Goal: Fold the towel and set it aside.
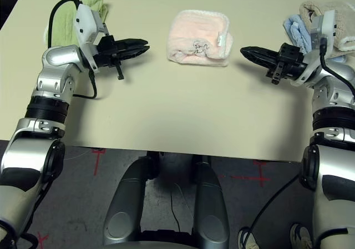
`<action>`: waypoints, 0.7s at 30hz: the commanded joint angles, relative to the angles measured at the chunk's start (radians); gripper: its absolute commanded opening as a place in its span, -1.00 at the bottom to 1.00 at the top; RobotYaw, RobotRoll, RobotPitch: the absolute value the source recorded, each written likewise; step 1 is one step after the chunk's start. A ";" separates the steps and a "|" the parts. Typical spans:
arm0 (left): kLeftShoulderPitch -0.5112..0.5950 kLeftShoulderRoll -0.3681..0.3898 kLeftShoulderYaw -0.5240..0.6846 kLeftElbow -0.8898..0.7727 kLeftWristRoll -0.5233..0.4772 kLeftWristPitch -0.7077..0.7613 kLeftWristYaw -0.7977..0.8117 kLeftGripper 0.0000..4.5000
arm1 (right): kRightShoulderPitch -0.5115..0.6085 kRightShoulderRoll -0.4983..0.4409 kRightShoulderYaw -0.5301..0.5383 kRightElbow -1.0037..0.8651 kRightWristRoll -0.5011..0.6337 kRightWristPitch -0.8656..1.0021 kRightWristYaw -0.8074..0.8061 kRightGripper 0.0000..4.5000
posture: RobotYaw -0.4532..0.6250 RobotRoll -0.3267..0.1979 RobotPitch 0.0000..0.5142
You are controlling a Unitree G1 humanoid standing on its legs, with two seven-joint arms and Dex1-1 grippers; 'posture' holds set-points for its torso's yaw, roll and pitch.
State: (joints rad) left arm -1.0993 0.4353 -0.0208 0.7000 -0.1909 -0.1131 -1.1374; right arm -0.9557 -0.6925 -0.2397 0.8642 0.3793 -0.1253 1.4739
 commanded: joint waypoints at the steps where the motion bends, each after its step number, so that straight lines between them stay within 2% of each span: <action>1: -0.071 -0.037 -0.009 0.084 0.026 -0.040 0.028 -0.97 | -0.046 0.010 0.012 0.017 -0.007 -0.012 -0.002 -1.00 | -0.13 0.25 0.48; 6: -0.159 -0.119 -0.015 0.193 0.043 -0.079 0.063 -0.97 | -0.117 0.068 0.032 0.089 -0.040 -0.062 -0.047 -1.00 | -0.13 0.25 0.49; 12: -0.230 -0.208 -0.021 0.321 0.079 -0.120 0.098 -0.97 | -0.151 0.135 0.085 0.183 -0.127 -0.139 -0.146 -1.00 | -0.11 0.25 0.51; 18: -0.256 -0.261 -0.036 0.431 0.137 -0.144 0.163 -0.97 | -0.171 0.156 0.112 0.252 -0.192 -0.176 -0.239 -1.00 | -0.11 0.25 0.51; 21: -0.257 -0.273 -0.078 0.485 0.207 -0.151 0.211 -0.97 | -0.163 0.152 0.145 0.282 -0.253 -0.182 -0.319 -1.00 | -0.13 0.25 0.52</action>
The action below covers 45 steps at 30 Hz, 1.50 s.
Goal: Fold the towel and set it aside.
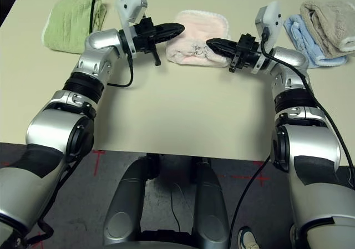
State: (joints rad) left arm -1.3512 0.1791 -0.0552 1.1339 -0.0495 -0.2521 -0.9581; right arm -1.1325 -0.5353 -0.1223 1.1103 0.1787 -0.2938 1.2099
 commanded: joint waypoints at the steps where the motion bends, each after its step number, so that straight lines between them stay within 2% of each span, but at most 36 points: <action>1: -0.005 -0.018 -0.052 0.064 0.081 -0.009 0.042 -0.97 | 0.017 -0.007 0.033 0.042 -0.064 -0.014 -0.067 -1.00 | -0.13 0.25 0.52; 7: 0.013 -0.004 -0.088 0.119 0.156 0.014 0.107 -0.97 | 0.042 -0.010 0.062 0.075 -0.112 -0.013 -0.120 -1.00 | -0.14 0.25 0.52; 12: 0.019 0.013 -0.080 0.131 0.171 0.021 0.147 -0.97 | 0.056 -0.016 0.054 0.085 -0.113 -0.017 -0.138 -1.00 | -0.14 0.25 0.51; 18: -0.006 0.023 -0.023 0.114 0.121 0.001 0.141 -0.97 | 0.019 -0.020 0.002 0.060 -0.059 -0.035 -0.120 -1.00 | -0.13 0.25 0.49; 25: -0.038 -0.019 0.085 0.091 0.036 0.014 0.151 -0.97 | -0.037 0.020 -0.095 0.026 0.044 0.030 -0.177 -1.00 | -0.14 0.25 0.50; 28: -0.056 -0.043 0.107 0.092 0.022 0.024 0.171 -0.97 | -0.051 0.027 -0.098 0.027 0.036 0.048 -0.235 -1.00 | -0.12 0.25 0.51; 30: -0.084 -0.097 0.112 0.116 0.025 0.040 0.246 -0.97 | -0.070 0.046 -0.092 0.041 0.018 0.068 -0.323 -1.00 | -0.13 0.25 0.54; 33: -0.101 -0.128 0.118 0.135 0.033 0.052 0.312 -0.97 | -0.079 0.064 -0.085 0.043 0.008 0.081 -0.383 -1.00 | -0.16 0.25 0.57; 41: -0.112 -0.107 0.110 0.171 0.063 0.066 0.417 -0.97 | -0.101 0.117 -0.062 0.059 -0.035 0.095 -0.480 -1.00 | -0.22 0.25 0.63; 45: -0.085 -0.081 0.089 0.182 0.094 0.111 0.428 -0.97 | -0.100 0.117 -0.003 0.084 -0.110 0.119 -0.544 -1.00 | -0.22 0.25 0.64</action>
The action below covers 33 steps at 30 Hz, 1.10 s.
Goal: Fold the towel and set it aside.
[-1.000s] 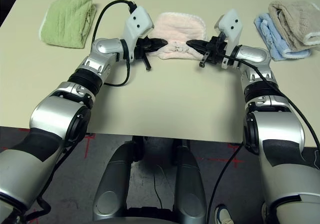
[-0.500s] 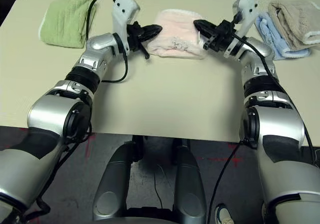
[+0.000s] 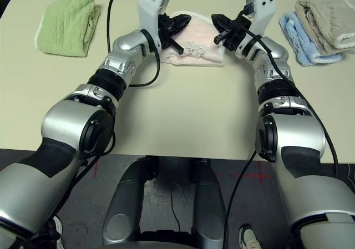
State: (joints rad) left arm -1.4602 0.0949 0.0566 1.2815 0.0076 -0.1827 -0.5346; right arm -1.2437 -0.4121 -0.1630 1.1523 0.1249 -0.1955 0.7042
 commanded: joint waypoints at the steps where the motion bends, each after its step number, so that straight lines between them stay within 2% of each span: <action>1: 0.035 0.010 -0.027 0.036 0.045 0.049 0.006 -0.97 | 0.014 -0.008 0.050 0.050 -0.071 0.026 -0.050 -1.00 | -0.22 0.25 0.65; 8: 0.085 0.039 -0.054 0.040 0.087 0.068 0.018 -0.97 | 0.024 -0.010 0.077 0.085 -0.115 0.056 -0.101 -1.00 | -0.21 0.25 0.63; 16: 0.081 0.055 -0.044 0.039 0.091 0.072 0.027 -0.97 | 0.021 -0.028 0.067 0.082 -0.112 0.049 -0.082 -1.00 | -0.22 0.25 0.61; 21: 0.054 0.073 0.002 0.023 0.046 0.048 -0.009 -0.97 | 0.020 -0.028 -0.030 0.043 0.005 -0.042 0.061 -1.00 | -0.21 0.25 0.60; 27: 0.041 0.113 0.074 -0.031 -0.044 0.015 -0.181 -0.97 | 0.038 -0.069 -0.150 -0.006 0.144 -0.103 0.219 -1.00 | -0.20 0.25 0.60; 33: 0.131 0.174 0.080 -0.185 -0.096 0.012 -0.298 -0.97 | 0.081 -0.134 -0.198 -0.082 0.244 -0.014 0.413 -1.00 | -0.20 0.25 0.59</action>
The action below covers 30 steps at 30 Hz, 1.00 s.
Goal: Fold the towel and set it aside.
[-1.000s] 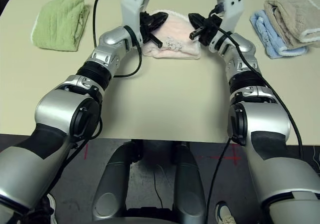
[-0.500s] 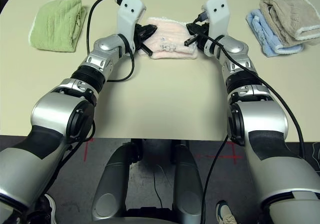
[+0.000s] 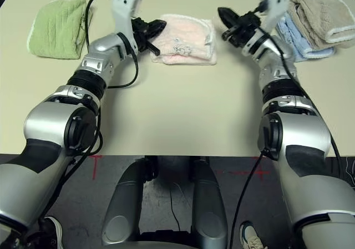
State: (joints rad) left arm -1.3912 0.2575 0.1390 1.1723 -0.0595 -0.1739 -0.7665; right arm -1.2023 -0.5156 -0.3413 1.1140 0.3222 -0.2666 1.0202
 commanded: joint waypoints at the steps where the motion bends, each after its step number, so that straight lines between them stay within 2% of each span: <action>1: 0.091 0.022 -0.004 -0.127 -0.042 0.018 -0.089 -0.97 | 0.054 -0.044 -0.017 -0.067 0.058 0.083 0.134 -1.00 | -0.19 0.25 0.58; 7: 0.271 0.076 -0.033 -0.462 -0.091 0.162 -0.146 -0.97 | 0.175 -0.119 0.033 -0.187 0.048 0.120 0.266 -1.00 | -0.17 0.25 0.58; 12: 0.393 0.116 -0.077 -0.658 -0.102 0.240 -0.185 -0.97 | 0.257 -0.147 0.058 -0.243 0.046 0.130 0.322 -1.00 | -0.17 0.25 0.57; 19: 0.446 0.166 -0.116 -0.762 -0.138 0.298 -0.267 -0.97 | 0.275 -0.182 0.112 -0.238 0.017 0.106 0.402 -1.00 | -0.18 0.25 0.57; 29: 0.494 0.214 -0.135 -0.779 -0.157 0.263 -0.341 -0.97 | 0.264 -0.200 0.131 -0.188 -0.004 0.038 0.446 -1.00 | -0.16 0.25 0.54; 30: 0.495 0.214 -0.135 -0.780 -0.156 0.261 -0.338 -0.90 | 0.264 -0.200 0.126 -0.190 -0.001 0.046 0.437 -0.90 | -0.16 0.25 0.54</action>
State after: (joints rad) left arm -0.9170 0.4653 0.0178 0.4123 -0.2062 0.0972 -1.0925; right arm -0.9490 -0.6980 -0.2079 0.9110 0.3190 -0.2202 1.4532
